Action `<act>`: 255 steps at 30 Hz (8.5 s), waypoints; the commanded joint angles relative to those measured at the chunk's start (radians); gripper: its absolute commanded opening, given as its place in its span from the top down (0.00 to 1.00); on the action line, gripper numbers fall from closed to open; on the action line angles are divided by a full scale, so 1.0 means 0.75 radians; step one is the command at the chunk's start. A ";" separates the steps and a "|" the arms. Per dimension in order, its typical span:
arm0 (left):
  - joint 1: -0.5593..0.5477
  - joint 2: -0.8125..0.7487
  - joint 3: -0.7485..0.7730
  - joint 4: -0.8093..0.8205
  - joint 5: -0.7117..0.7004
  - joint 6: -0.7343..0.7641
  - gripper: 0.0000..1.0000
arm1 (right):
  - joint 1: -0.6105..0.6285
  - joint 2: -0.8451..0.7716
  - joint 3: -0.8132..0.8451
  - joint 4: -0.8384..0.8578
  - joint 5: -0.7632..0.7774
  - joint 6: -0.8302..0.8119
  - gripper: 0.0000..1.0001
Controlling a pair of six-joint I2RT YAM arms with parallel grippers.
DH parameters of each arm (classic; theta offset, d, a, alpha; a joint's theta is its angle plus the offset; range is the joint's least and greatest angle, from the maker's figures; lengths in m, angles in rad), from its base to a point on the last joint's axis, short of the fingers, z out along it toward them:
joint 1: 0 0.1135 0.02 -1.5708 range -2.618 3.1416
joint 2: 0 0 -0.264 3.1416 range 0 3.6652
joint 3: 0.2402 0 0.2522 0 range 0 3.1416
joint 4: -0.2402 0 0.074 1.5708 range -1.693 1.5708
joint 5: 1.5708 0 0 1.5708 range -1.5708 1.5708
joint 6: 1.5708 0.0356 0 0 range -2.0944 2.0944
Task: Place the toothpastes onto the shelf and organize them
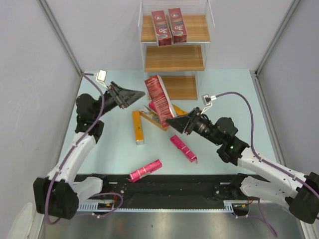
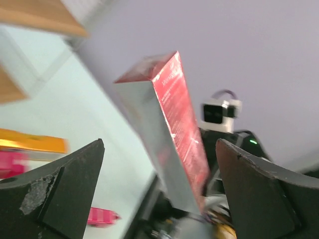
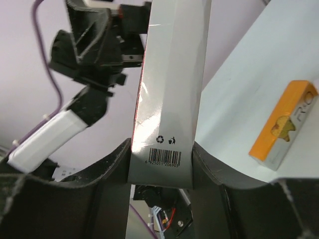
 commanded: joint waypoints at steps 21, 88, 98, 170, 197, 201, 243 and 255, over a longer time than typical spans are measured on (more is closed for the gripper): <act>0.003 -0.242 0.201 -1.203 -0.700 0.961 0.00 | -0.234 0.053 0.471 -0.443 -0.264 -0.214 0.85; 0.103 -0.151 0.040 -1.049 -0.617 0.993 0.00 | -0.928 1.305 1.848 -0.422 -0.583 0.426 0.67; 0.105 -0.137 0.032 -1.041 -0.592 0.991 0.00 | -0.911 1.277 1.856 -0.522 -0.559 0.384 0.22; -0.228 0.505 0.363 -1.370 -1.234 0.950 0.00 | -0.214 0.154 0.275 -1.171 0.389 -0.439 0.00; -0.261 0.971 0.520 -1.381 -1.261 0.969 0.68 | -0.228 0.191 0.277 -1.115 0.260 -0.410 0.00; -0.261 0.898 0.514 -1.377 -1.243 0.981 0.68 | -0.224 0.191 0.277 -1.117 0.225 -0.410 0.00; 0.007 0.135 -0.292 0.867 -0.067 -0.281 0.76 | -0.085 0.460 -0.034 0.543 -0.573 0.204 0.04; 0.007 0.104 -0.316 0.796 -0.073 -0.232 0.77 | 0.015 0.634 0.089 0.688 -0.516 0.246 0.17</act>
